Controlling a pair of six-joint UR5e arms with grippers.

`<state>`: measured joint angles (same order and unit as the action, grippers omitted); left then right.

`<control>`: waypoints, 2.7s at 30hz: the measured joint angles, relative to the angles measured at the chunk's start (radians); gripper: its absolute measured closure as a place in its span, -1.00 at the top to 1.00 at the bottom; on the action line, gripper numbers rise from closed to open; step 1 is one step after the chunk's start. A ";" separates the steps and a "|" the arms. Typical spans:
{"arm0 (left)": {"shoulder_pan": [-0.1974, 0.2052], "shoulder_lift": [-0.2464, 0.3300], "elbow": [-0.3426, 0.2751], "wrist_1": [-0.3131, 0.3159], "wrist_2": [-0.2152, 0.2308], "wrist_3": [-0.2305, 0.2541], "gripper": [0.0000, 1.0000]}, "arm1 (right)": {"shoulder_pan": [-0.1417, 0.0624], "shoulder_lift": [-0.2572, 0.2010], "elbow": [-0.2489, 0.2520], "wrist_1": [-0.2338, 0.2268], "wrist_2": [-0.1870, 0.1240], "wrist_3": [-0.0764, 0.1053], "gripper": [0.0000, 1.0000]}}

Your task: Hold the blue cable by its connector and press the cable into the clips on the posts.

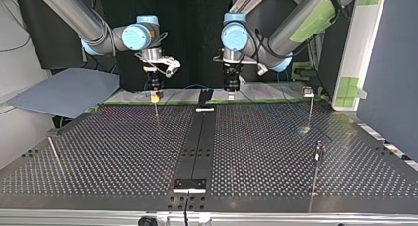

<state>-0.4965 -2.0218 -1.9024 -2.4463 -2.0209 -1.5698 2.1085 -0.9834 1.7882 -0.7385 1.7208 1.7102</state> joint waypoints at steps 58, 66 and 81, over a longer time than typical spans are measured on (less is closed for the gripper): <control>-0.186 -0.448 0.201 0.177 -0.055 -0.025 -1.00 | -0.271 0.227 0.091 -0.179 -0.067 0.034 -0.97; -0.221 -0.515 0.274 0.170 -0.070 -0.045 -1.00 | -0.307 0.263 0.061 -0.176 -0.083 0.027 -0.97; -0.292 -0.626 0.424 0.087 -0.088 -0.062 -1.00 | -0.361 0.347 -0.038 -0.142 -0.109 0.026 -0.97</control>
<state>-0.7883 -2.6481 -1.4780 -2.3597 -2.1088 -1.6320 1.7477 -0.6368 1.7506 -0.8807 1.6117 1.7364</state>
